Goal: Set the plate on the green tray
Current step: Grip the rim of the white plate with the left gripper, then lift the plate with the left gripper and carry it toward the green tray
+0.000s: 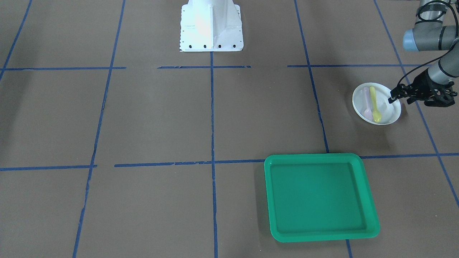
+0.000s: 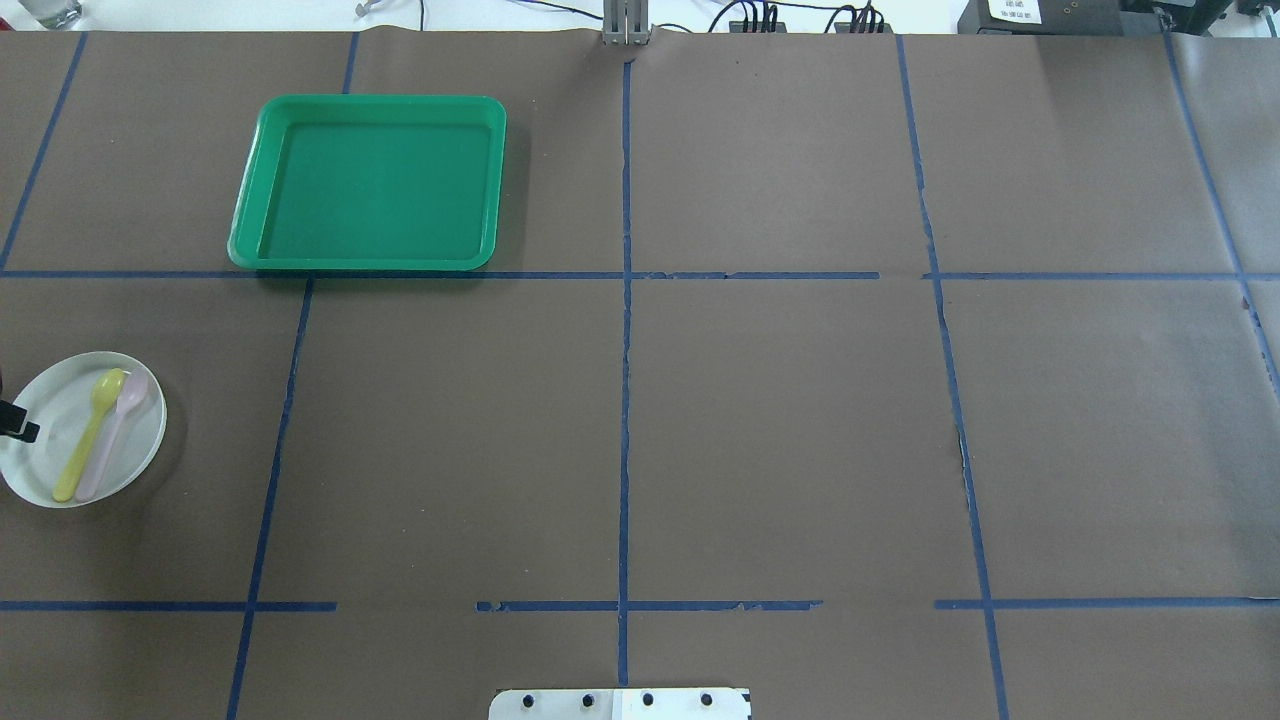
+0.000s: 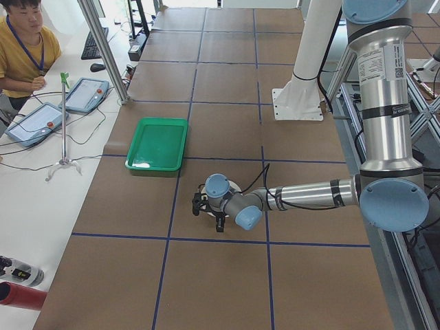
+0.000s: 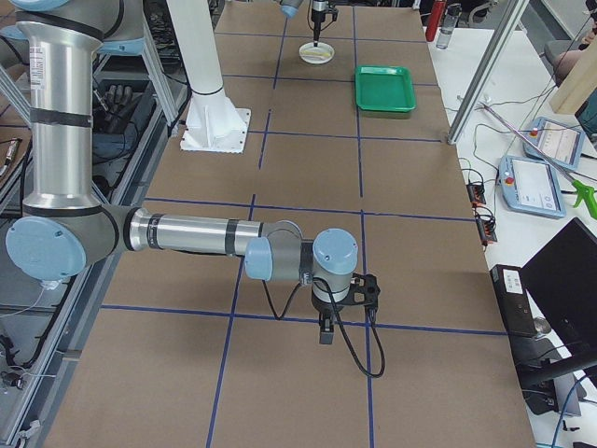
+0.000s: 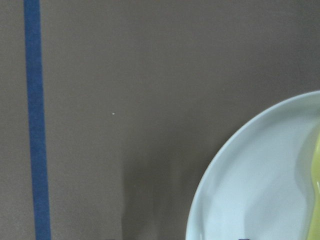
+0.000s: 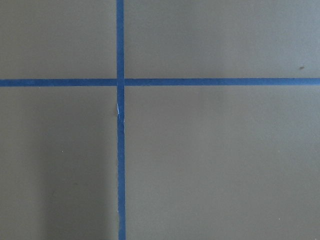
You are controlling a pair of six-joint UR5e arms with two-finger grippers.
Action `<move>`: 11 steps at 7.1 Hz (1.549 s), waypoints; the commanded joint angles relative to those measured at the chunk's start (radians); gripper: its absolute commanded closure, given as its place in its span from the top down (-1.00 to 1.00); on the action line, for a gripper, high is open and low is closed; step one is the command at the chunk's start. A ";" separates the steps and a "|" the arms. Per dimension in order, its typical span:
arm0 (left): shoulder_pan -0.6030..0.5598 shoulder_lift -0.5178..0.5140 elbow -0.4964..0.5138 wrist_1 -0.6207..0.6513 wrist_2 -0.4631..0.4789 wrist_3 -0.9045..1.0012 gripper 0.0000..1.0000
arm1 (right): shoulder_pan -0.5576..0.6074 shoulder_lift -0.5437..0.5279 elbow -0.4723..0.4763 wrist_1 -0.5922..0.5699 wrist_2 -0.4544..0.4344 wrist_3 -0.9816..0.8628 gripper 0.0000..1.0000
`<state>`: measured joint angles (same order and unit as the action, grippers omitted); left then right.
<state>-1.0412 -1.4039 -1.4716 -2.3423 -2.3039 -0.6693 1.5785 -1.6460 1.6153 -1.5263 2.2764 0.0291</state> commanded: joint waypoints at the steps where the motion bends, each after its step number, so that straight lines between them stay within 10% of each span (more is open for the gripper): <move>1: 0.012 -0.006 0.001 0.000 -0.002 0.005 -1.00 | 0.000 0.000 0.000 0.000 0.002 0.000 1.00; 3: 0.009 -0.039 -0.025 0.001 -0.029 0.002 -1.00 | 0.000 0.000 0.000 0.000 0.002 0.000 1.00; 5: -0.014 -0.055 -0.090 0.009 -0.319 -0.036 -1.00 | 0.000 0.000 0.000 0.000 0.000 0.000 1.00; 8: -0.046 -0.307 -0.050 0.072 -0.322 -0.356 -1.00 | 0.000 0.000 0.000 0.000 0.000 0.000 1.00; 11: -0.071 -0.607 0.175 0.202 -0.212 -0.284 -1.00 | 0.000 0.000 0.000 0.000 0.000 0.000 1.00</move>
<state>-1.1038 -1.9122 -1.3921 -2.1575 -2.5686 -0.9865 1.5785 -1.6460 1.6153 -1.5263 2.2771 0.0292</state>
